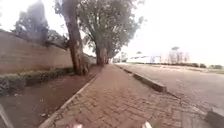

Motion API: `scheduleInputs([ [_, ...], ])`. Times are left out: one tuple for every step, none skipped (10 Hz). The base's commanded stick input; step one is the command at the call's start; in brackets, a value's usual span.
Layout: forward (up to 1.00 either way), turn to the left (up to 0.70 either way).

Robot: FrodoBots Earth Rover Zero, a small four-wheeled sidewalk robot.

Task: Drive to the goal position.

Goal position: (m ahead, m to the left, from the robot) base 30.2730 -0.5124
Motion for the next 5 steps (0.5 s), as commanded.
scheduleInputs([
  [0.7, 0.0],
  [0.7, 0.0],
  [0.7, 0.0],
  [0.7, 0.0],
  [0.7, 0.0],
])
